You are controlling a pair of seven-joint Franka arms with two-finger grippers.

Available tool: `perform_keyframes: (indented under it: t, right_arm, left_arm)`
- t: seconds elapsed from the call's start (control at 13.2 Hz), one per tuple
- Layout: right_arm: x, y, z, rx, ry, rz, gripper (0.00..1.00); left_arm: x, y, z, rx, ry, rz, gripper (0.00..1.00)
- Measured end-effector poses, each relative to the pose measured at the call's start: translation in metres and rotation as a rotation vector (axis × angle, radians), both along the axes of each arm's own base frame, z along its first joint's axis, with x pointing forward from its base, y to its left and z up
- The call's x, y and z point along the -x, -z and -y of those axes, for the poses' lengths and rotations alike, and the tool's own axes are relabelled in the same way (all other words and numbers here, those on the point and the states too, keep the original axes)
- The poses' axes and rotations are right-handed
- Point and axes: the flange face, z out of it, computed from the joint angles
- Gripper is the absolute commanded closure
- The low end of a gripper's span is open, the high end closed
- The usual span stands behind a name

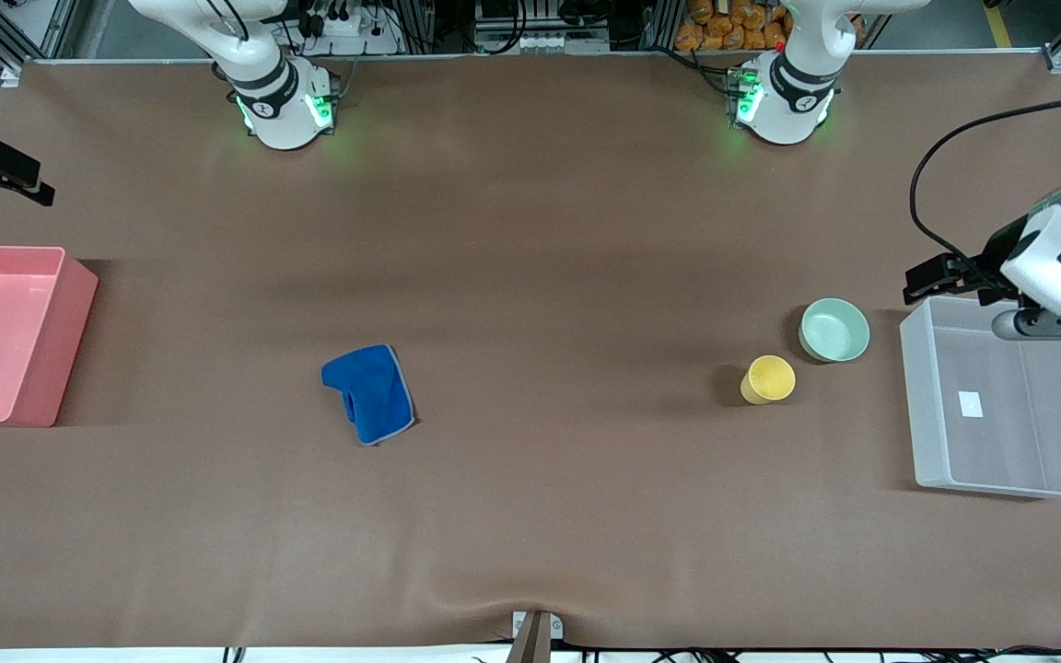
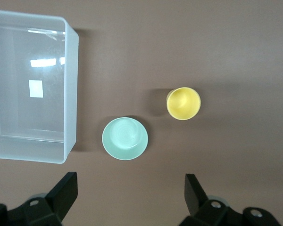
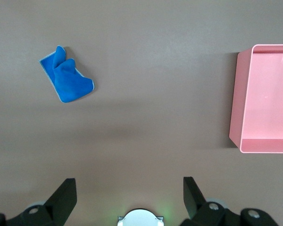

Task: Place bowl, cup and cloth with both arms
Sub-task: 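Reach the left gripper to the green bowl while the right gripper reaches the cloth, then grasp the green bowl with the left gripper while the right gripper grasps the cloth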

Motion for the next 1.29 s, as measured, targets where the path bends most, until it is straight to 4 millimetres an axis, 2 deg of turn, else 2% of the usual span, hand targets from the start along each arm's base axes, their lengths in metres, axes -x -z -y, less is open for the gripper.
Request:
perform_keyframes:
  t: [0.45,0.68,0.91,1.14,1.29]
  right_arm:
    - [-0.001,0.004,-0.001,0.0,-0.001,-0.007,0.0]
    - [-0.01,0.019,-0.006,0.0,-0.012,-0.037,0.0]
    - [-0.032,0.059,-0.018,0.001,-0.033,-0.105,0.0]
    - [-0.065,0.114,-0.043,0.009,-0.073,-0.151,0.0]
    - [-0.076,0.143,-0.06,0.013,-0.1,-0.188,0.0]
  left_arm:
    - [0.017,0.101,-0.014,-0.002,-0.004,0.013,0.0]
    - [0.033,0.151,-0.024,-0.005,-0.013,0.056,0.0]
    - [0.052,0.195,-0.027,-0.012,-0.013,0.099,0.0]
    - [0.062,0.225,-0.035,-0.025,0.0,0.114,0.02]
    - [0.066,0.243,-0.042,-0.028,0.009,0.125,0.05]
